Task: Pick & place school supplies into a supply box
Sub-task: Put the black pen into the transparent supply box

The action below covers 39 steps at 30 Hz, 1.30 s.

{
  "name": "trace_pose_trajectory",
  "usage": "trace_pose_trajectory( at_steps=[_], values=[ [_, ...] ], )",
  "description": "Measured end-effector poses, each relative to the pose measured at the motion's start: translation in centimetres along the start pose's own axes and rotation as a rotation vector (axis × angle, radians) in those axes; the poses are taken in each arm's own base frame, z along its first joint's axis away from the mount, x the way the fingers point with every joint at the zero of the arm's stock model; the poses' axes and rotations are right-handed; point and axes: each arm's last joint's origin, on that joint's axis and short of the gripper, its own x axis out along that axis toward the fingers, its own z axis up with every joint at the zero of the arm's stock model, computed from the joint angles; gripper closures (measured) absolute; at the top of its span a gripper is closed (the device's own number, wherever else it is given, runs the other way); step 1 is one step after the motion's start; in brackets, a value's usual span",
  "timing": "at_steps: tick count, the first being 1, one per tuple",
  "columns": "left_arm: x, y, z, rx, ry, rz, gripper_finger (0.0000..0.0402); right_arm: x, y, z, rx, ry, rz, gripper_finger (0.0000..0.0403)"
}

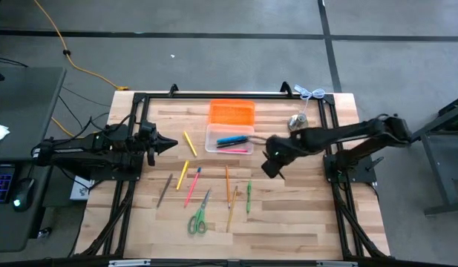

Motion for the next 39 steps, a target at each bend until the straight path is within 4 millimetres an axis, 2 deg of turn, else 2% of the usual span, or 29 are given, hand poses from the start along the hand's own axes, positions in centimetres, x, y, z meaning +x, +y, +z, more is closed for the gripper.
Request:
trace_pose_trajectory(
  at_steps=[11, 20, 30, 39],
  values=[
    [0.5, -0.6, 0.9, -0.046, -0.087, -0.05, 0.0369, -6.5, 0.6, 2.6, 0.024, -0.391, 0.385, 0.0401],
    [2.7, -0.9, 1.0, -0.045, -0.078, -0.052, 0.0369, -8.3, 1.1, 4.4, -0.015, -0.528, 0.591, 0.0401],
    [5.6, -1.3, 0.8, -0.041, -0.045, -0.139, 0.0369, -9.9, 2.0, 5.2, -0.093, -0.622, 0.794, 0.04],
    [6.6, -1.6, 0.8, -0.037, -0.052, -0.206, 0.0369, -11.4, 2.8, 5.4, -0.212, -0.651, 0.994, 0.04]
  ],
)
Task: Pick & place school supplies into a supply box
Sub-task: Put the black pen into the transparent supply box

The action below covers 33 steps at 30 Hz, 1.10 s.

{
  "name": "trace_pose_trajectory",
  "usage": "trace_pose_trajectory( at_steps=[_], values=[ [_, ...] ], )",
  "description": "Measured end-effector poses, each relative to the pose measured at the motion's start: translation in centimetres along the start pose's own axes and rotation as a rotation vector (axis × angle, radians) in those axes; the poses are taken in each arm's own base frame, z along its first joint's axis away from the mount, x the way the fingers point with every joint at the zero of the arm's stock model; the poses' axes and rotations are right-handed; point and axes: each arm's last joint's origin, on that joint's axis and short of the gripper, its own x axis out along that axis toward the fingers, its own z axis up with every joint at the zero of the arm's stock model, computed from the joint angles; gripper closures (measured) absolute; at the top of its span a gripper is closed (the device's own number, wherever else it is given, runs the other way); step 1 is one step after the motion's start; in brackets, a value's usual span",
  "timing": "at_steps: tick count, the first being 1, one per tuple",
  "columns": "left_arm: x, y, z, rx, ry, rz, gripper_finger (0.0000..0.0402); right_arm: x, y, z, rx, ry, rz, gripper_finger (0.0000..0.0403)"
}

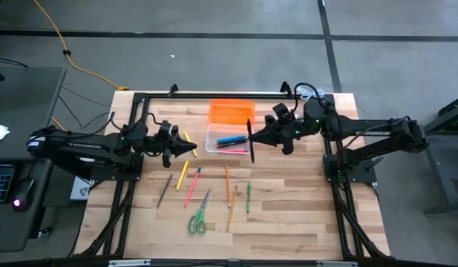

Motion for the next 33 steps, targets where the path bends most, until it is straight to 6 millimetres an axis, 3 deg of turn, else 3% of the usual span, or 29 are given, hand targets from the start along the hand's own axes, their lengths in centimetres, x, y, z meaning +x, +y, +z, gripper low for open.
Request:
trace_pose_trajectory(
  at_steps=[8, 21, 33],
  values=[
    [0.0, 0.0, 0.1, -0.001, -0.01, -0.006, 0.0369, 0.0, 0.5, 0.2, -0.037, 0.015, 0.077, 0.04],
    [0.0, -0.6, 0.9, 0.009, -0.101, -0.059, 0.0369, 0.3, 0.1, 0.1, -0.092, -0.013, 0.038, 0.04],
    [0.0, -0.7, 1.4, 0.009, -0.162, -0.048, 0.0369, 4.5, -3.7, -1.3, -0.098, -0.015, -0.001, 0.04]
  ],
)
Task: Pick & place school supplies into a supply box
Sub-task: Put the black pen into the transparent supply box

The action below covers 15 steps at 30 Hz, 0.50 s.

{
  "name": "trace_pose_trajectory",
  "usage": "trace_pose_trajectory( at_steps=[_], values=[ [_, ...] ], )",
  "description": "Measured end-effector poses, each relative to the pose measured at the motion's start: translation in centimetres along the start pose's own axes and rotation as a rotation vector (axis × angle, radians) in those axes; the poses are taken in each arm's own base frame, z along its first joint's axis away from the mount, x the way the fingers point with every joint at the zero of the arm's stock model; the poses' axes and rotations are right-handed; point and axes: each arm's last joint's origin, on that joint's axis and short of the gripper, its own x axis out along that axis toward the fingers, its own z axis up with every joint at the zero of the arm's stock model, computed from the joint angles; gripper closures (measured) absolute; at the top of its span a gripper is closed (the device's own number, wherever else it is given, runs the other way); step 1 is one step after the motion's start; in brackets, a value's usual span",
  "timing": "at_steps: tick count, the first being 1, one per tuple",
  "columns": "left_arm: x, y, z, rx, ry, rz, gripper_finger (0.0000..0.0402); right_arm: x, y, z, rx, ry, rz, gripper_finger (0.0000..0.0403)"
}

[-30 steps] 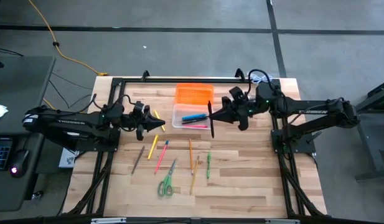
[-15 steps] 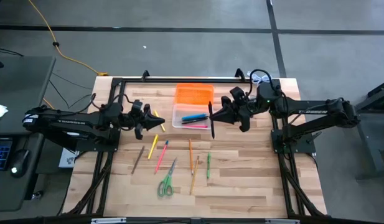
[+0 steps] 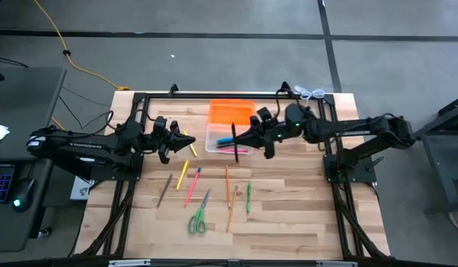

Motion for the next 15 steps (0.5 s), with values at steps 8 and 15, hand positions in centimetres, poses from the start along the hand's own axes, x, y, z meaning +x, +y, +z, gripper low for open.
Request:
trace_pose_trajectory(
  at_steps=[8, 15],
  values=[
    [0.0, 0.0, 0.0, 0.005, -0.001, 0.001, 0.0369, 2.5, -2.2, -1.3, 0.033, -0.023, 0.049, 0.04],
    [0.0, 0.0, 0.0, 0.026, 0.0, 0.003, 0.0351, 3.1, -3.0, -1.8, 0.031, -0.03, 0.042, 0.04]
  ],
)
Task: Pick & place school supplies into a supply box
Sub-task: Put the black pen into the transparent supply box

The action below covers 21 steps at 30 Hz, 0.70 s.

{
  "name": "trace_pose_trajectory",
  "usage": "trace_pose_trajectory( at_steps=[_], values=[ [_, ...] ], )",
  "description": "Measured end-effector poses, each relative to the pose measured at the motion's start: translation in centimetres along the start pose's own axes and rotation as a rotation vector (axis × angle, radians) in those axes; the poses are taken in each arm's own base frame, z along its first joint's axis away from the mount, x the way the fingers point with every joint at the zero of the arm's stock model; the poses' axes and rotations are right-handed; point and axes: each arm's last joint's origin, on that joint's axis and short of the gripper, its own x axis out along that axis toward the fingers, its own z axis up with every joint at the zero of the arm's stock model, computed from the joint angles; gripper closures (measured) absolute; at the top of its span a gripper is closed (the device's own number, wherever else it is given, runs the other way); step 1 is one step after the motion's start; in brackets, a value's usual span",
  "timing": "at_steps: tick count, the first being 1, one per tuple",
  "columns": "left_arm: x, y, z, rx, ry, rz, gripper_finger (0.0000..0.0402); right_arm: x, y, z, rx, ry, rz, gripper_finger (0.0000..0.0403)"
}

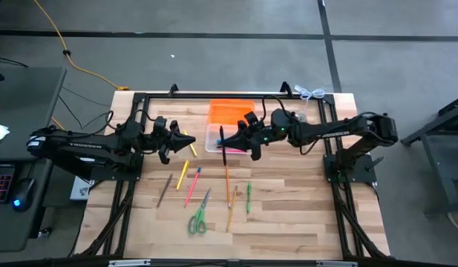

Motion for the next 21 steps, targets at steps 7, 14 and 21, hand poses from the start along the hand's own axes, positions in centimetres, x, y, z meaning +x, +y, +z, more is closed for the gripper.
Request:
trace_pose_trajectory(
  at_steps=[7, 14, 21],
  values=[
    [0.6, 0.5, -0.6, 0.0, 0.015, 0.05, 0.0261, 0.0, -0.1, 0.0, -0.036, -0.019, -0.026, 0.04],
    [1.7, 0.7, -0.9, -0.023, -0.02, 0.024, 0.0204, 0.0, -0.3, 0.1, -0.079, -0.049, -0.076, 0.0401],
    [2.8, 0.8, -1.2, -0.037, -0.054, -0.001, 0.0193, 0.0, -0.4, 0.3, -0.087, -0.094, -0.114, 0.0401]
  ],
)
